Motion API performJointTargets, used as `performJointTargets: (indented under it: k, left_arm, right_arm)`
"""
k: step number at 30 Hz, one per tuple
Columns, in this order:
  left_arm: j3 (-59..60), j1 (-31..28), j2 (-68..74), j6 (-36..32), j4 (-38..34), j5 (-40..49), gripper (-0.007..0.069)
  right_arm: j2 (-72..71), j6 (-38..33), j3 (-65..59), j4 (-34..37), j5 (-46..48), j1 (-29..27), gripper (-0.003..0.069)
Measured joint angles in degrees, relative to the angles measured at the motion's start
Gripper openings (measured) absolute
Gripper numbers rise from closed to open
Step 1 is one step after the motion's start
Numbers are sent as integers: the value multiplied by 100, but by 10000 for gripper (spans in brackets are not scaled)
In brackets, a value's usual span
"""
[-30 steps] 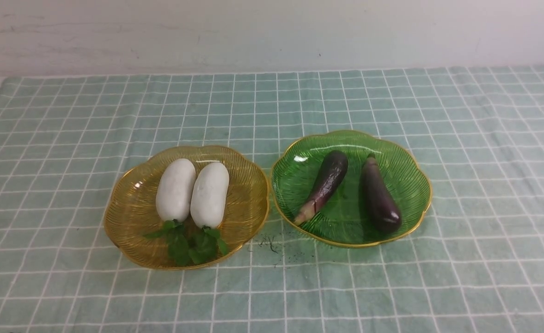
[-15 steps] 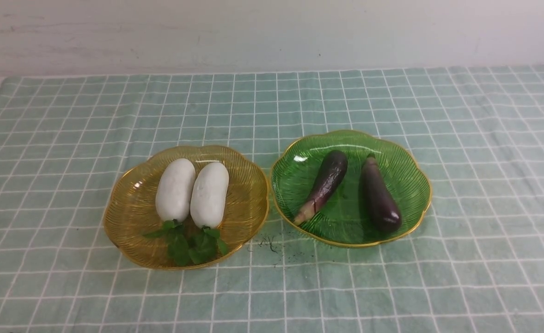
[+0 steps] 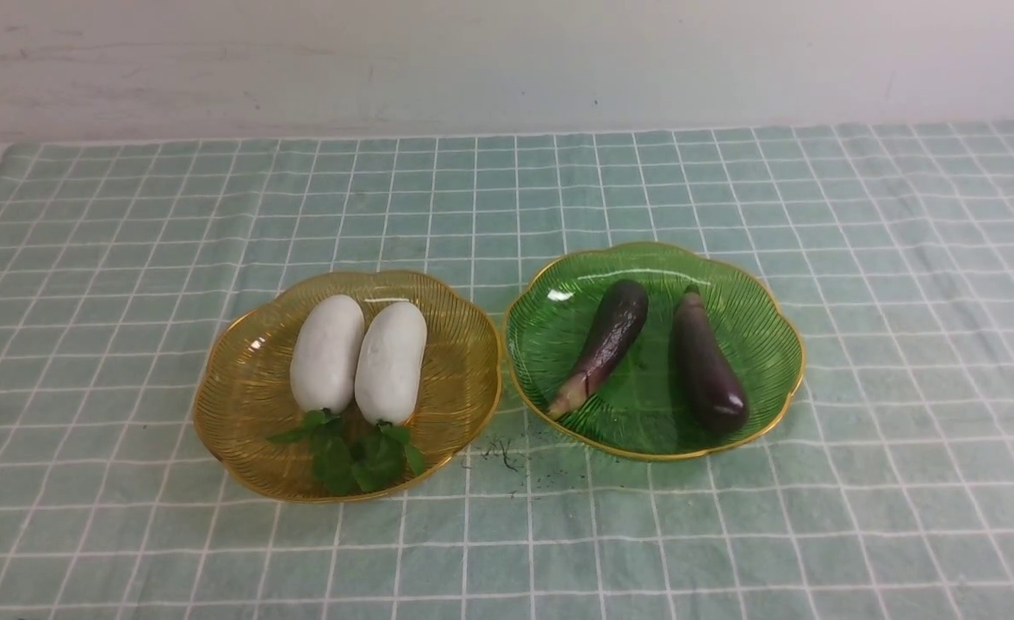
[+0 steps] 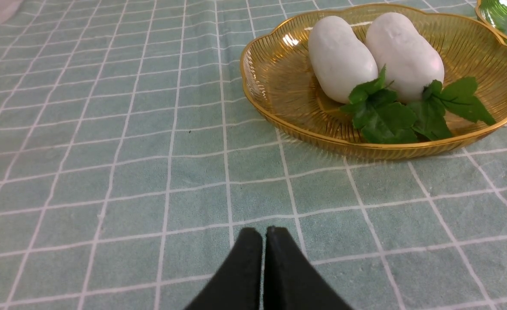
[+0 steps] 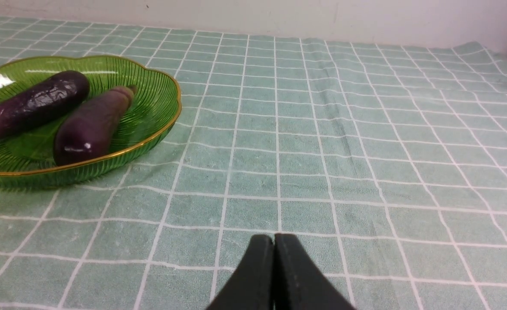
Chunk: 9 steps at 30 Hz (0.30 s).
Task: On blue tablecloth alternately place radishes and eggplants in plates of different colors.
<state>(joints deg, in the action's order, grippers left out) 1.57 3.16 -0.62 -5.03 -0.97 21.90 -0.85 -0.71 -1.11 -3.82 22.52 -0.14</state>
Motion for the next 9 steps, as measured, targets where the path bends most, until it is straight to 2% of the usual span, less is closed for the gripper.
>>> performJointTargets:
  k: [9]
  left_arm:
    - [0, 0, 0, 0, 0, 0, -8]
  right_arm:
    - [0, 23, 0, 0, 0, 0, -13]
